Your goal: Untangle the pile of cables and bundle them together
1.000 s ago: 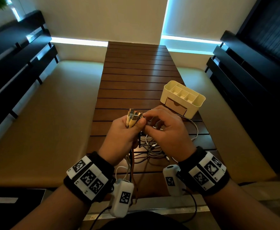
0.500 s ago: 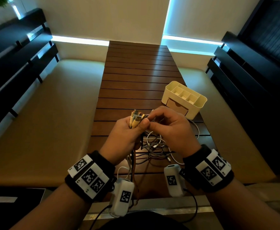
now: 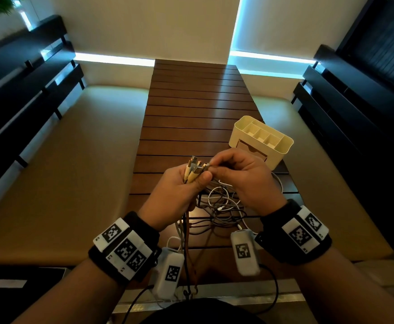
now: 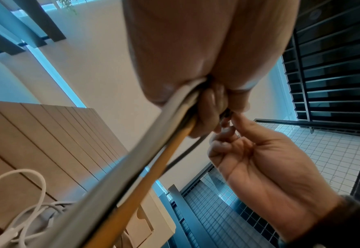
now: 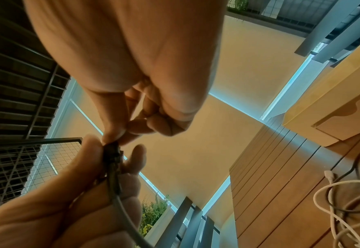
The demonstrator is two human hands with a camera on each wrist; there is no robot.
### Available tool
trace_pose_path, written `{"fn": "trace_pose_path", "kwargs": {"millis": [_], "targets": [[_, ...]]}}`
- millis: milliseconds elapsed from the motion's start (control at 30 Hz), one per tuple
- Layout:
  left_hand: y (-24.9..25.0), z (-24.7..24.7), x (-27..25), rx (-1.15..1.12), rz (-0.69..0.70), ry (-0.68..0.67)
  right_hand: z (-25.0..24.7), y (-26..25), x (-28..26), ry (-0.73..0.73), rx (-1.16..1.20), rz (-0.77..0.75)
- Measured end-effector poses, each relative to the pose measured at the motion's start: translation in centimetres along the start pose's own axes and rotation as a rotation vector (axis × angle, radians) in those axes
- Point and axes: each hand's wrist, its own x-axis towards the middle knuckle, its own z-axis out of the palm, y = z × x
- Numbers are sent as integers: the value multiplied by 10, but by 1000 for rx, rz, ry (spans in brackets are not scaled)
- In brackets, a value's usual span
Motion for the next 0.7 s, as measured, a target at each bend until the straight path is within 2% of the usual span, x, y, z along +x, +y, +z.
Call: {"fn": "trace_pose_path", "kwargs": {"millis": [300,500,633,700], "targets": [[0,-2,4,153,36,-25,1,11,0,28,-86,-13],[-2,4,7,380,183,68,2,8,0,39,-42,12],[-6,5,8,412,165,93,1,7,-1,56,-38,13],[-12,2,10,534,170,95,1,9,-1,69,-43,20]]}}
